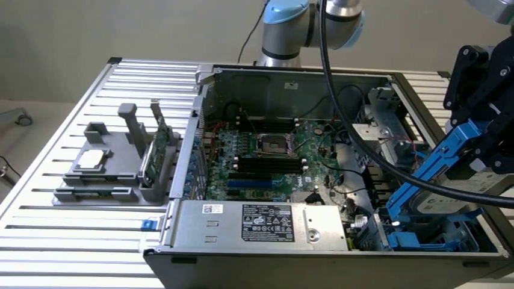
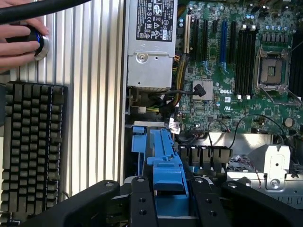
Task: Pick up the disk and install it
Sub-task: 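Insert the disk into the insertion slot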
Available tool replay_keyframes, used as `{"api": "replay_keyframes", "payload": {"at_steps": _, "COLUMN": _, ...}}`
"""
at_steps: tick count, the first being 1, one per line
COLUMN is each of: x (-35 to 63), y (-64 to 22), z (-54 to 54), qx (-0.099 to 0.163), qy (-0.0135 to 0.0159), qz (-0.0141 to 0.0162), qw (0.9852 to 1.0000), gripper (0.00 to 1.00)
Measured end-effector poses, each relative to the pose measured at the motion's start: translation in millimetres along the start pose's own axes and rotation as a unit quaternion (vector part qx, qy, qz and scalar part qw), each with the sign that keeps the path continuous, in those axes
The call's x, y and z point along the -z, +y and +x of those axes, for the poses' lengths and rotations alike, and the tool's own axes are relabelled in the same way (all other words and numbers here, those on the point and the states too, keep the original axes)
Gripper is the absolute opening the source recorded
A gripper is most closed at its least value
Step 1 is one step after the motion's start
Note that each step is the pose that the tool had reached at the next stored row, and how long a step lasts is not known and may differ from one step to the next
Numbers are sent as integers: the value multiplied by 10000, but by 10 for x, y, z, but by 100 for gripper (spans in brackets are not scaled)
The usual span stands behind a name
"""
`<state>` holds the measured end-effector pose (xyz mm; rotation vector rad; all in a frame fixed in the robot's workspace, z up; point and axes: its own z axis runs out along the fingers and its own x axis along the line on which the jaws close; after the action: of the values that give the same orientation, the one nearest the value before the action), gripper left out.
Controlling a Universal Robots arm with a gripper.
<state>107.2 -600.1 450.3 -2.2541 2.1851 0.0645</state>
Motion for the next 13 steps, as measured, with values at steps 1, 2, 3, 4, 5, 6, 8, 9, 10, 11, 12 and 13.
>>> {"api": "replay_keyframes", "payload": {"at_steps": 1, "x": 0, "y": 0, "z": 0, "qx": 0, "qy": 0, "qz": 0, "qw": 10000, "gripper": 33}}
{"api": "replay_keyframes", "payload": {"at_steps": 2, "x": 0, "y": 0, "z": 0, "qx": 0, "qy": 0, "qz": 0, "qw": 10000, "gripper": 33}}
{"api": "replay_keyframes", "payload": {"at_steps": 3, "x": -2, "y": 0, "z": 0, "qx": 0, "qy": 0, "qz": 0, "qw": 10000, "gripper": 33}}
{"api": "replay_keyframes", "payload": {"at_steps": 4, "x": -13, "y": -1, "z": 0, "qx": 1, "qy": 0, "qz": 5, "qw": 10000, "gripper": 33}}
{"api": "replay_keyframes", "payload": {"at_steps": 5, "x": -27, "y": -2, "z": 0, "qx": 1, "qy": 1, "qz": 14, "qw": 10000, "gripper": 33}}
{"api": "replay_keyframes", "payload": {"at_steps": 6, "x": -44, "y": -2, "z": 0, "qx": 1, "qy": 2, "qz": 22, "qw": 10000, "gripper": 33}}
{"api": "replay_keyframes", "payload": {"at_steps": 8, "x": -74, "y": -2, "z": 1, "qx": 2, "qy": 2, "qz": 38, "qw": 10000, "gripper": 33}}
{"api": "replay_keyframes", "payload": {"at_steps": 9, "x": -80, "y": -3, "z": 1, "qx": 2, "qy": 2, "qz": 39, "qw": 10000, "gripper": 33}}
{"api": "replay_keyframes", "payload": {"at_steps": 10, "x": -83, "y": -3, "z": 1, "qx": 2, "qy": 2, "qz": 39, "qw": 10000, "gripper": 33}}
{"api": "replay_keyframes", "payload": {"at_steps": 11, "x": -86, "y": -2, "z": 2, "qx": 1, "qy": 2, "qz": 40, "qw": 10000, "gripper": 33}}
{"api": "replay_keyframes", "payload": {"at_steps": 12, "x": -89, "y": -2, "z": 2, "qx": 1, "qy": 2, "qz": 40, "qw": 10000, "gripper": 33}}
{"api": "replay_keyframes", "payload": {"at_steps": 13, "x": -92, "y": -2, "z": 2, "qx": 1, "qy": 2, "qz": 40, "qw": 10000, "gripper": 33}}
